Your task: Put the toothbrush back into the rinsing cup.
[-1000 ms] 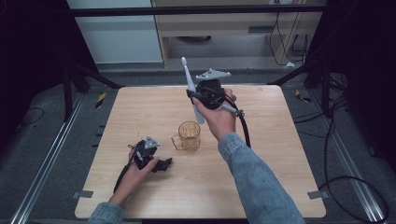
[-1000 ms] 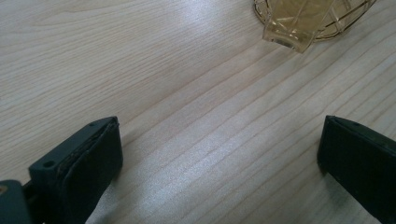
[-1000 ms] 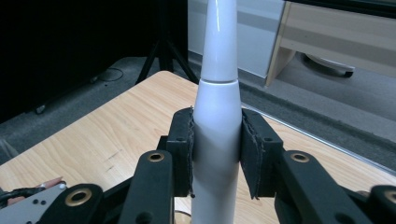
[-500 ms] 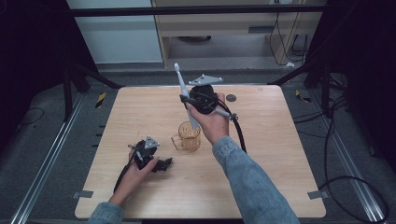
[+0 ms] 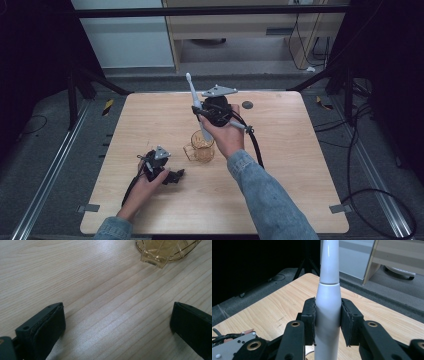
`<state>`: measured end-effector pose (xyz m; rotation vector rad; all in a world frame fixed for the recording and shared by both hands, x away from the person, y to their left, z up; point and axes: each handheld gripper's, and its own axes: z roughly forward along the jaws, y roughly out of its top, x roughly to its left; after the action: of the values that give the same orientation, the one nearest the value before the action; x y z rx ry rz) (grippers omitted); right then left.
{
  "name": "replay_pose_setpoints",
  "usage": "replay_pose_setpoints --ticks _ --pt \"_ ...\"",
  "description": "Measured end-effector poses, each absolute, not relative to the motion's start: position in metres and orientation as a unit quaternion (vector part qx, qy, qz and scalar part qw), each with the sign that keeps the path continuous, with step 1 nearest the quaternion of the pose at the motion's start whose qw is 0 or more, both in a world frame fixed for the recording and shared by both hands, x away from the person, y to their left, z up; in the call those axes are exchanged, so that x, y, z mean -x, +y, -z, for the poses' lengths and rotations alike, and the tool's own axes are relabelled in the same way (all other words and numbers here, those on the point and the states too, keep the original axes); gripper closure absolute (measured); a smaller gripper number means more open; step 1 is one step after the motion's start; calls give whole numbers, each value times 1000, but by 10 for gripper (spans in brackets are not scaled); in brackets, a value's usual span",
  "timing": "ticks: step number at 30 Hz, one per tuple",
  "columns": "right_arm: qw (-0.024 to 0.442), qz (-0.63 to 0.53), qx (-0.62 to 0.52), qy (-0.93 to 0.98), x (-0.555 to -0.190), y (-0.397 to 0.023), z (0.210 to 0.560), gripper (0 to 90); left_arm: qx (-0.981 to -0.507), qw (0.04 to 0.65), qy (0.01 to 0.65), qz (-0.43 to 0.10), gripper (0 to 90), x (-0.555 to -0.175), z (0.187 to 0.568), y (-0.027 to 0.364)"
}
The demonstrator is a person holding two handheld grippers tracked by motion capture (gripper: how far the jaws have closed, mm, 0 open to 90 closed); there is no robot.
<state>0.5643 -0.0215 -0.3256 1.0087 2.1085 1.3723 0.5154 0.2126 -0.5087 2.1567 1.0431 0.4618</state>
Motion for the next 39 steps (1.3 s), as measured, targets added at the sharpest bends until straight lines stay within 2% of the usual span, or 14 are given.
replay_pose_setpoints --ticks 25,39 --pt "196 -470 -371 777 -572 -10 365 670 -831 343 401 -177 0 -515 509 213" --pt "203 -461 -364 784 -570 -8 374 670 -831 343 401 -177 0 -515 509 213"
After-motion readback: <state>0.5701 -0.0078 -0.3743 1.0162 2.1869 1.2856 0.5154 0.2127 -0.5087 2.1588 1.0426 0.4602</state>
